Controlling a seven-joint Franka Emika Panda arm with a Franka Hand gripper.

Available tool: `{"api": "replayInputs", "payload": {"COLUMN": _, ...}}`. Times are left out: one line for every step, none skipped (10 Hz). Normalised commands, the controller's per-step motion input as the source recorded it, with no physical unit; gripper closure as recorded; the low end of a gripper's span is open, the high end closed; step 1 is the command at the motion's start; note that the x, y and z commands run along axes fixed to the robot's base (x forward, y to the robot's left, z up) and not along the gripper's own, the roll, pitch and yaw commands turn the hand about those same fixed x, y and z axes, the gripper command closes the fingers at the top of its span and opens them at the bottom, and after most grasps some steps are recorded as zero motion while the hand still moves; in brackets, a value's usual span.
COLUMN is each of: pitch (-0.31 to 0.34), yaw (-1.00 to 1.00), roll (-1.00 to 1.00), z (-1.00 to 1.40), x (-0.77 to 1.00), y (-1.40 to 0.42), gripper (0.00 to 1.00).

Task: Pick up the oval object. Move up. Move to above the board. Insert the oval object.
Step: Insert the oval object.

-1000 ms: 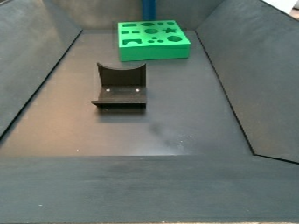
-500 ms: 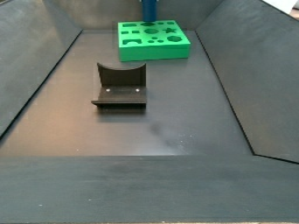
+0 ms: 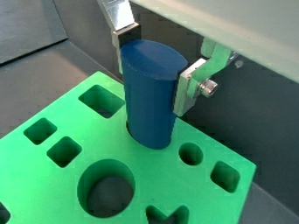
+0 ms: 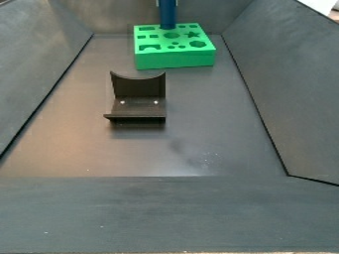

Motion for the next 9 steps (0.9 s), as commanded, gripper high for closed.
{"api": "replayInputs", "payload": {"pitch": 0.000, "yaw": 0.02, "roll": 0.03, "z": -0.20, "x": 0.27, "y": -0.06, "gripper": 1.00}}
{"api": "replayInputs", "payload": {"pitch": 0.000, "yaw": 0.01, "roll": 0.03, "z": -0.23, "x": 0.25, "y": -0.05, "gripper": 1.00}}
{"api": "replayInputs", "payload": {"pitch": 0.000, "yaw": 0.01, "roll": 0.04, "z": -0.26, "x": 0.22, "y": -0.05, "gripper": 1.00}}
{"api": "replayInputs", "payload": {"pitch": 0.000, "yaw": 0.00, "roll": 0.07, "z": -0.35, "x": 0.12, "y": -0.03, "gripper": 1.00}}
{"api": "replayInputs", "payload": {"pitch": 0.000, "yaw": 0.00, "roll": 0.11, "z": -0.43, "x": 0.00, "y": -0.06, "gripper": 1.00}}
{"api": "replayInputs", "payload": {"pitch": -0.010, "yaw": 0.00, "roll": 0.15, "z": -0.50, "x": 0.00, "y": -0.05, "gripper": 1.00}}
{"api": "replayInputs", "payload": {"pitch": 0.000, "yaw": 0.00, "roll": 0.12, "z": -0.43, "x": 0.00, "y": 0.00, "gripper": 1.00}}
{"api": "replayInputs", "payload": {"pitch": -0.021, "yaw": 0.00, "roll": 0.00, "z": 0.00, "x": 0.00, "y": 0.00, "gripper": 1.00}}
{"api": "replayInputs", "payload": {"pitch": 0.000, "yaw": 0.00, "roll": 0.00, "z": 0.00, "x": 0.00, "y": 0.00, "gripper": 1.00}}
